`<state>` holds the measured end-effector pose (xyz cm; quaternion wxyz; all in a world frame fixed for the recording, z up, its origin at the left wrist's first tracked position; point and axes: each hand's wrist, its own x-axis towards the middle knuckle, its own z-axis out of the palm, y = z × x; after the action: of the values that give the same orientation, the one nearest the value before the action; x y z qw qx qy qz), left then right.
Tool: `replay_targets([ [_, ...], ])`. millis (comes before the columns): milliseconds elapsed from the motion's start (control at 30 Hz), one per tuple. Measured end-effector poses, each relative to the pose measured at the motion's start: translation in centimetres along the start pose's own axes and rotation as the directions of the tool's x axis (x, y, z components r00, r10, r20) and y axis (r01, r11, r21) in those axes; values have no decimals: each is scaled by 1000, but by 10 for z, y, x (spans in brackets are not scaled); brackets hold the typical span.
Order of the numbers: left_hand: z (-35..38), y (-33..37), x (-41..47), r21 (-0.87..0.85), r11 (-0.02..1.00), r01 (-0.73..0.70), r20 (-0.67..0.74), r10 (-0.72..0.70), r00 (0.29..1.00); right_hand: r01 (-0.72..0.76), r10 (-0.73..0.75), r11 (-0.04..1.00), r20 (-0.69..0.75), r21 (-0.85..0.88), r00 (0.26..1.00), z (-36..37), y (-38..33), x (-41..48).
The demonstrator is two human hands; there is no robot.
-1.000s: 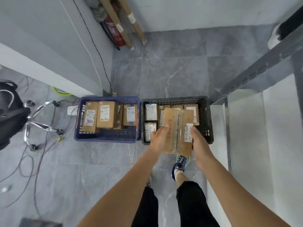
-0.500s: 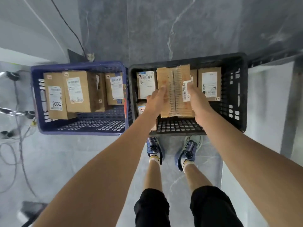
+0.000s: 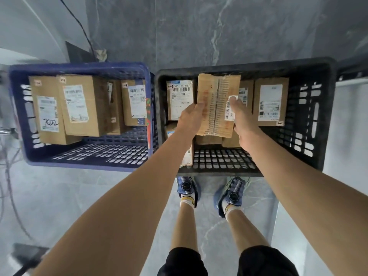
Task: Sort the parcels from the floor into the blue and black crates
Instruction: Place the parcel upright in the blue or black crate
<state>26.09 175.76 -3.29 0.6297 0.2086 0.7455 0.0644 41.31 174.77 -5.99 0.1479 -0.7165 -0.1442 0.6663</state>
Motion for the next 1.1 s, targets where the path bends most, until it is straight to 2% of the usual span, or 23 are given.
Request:
replay_targets([
  [367,8,-6,6,61,998,-15,2,15,1000,49,-50,996,-10,-71,999,0,7,5],
  [700,1,-15,-1,56,998,28,28,-30,999,16,-14,994,23,-104,1000,4,12,9],
  [900,9,-10,16,96,995,-5,-12,6,1000,-14,14,999,9,-30,1000,10,1,19],
  [1100,15,-16,27,167,986,-23,-26,28,999,-41,44,997,55,-62,997,8,-2,22],
])
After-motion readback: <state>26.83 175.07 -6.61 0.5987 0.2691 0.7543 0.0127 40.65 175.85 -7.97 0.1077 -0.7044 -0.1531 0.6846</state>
